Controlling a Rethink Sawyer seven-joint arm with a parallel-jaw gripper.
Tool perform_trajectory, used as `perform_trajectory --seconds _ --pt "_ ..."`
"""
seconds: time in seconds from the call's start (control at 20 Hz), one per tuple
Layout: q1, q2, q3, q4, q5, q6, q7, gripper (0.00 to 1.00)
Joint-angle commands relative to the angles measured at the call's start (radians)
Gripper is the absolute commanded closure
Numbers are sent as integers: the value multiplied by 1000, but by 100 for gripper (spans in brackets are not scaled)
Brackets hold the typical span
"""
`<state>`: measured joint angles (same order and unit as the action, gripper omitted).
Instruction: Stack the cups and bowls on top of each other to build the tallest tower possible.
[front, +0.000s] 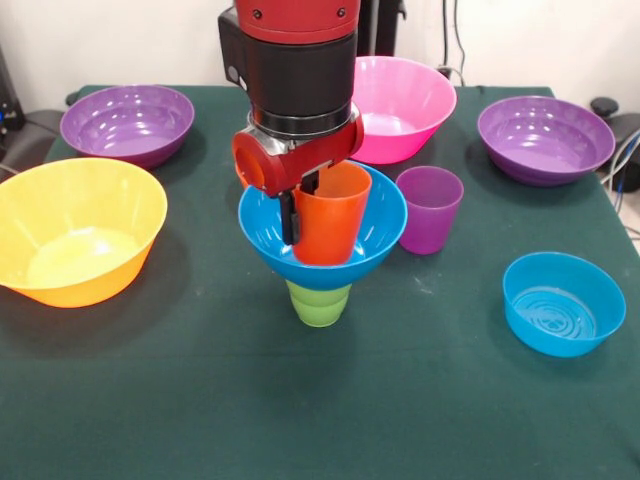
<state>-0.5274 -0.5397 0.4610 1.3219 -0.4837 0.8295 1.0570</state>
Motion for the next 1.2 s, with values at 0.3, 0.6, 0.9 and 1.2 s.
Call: perform_trajectory --seconds 0.3,0.6,0.9,1.2 --pt "15 23 23 -26 -62 166 -189 100" --pt "12 21 25 -19 -69 174 -189 100" --pt "13 24 26 -24 -78 180 -191 100" --pt "6 20 36 -18 -77 145 -190 100"
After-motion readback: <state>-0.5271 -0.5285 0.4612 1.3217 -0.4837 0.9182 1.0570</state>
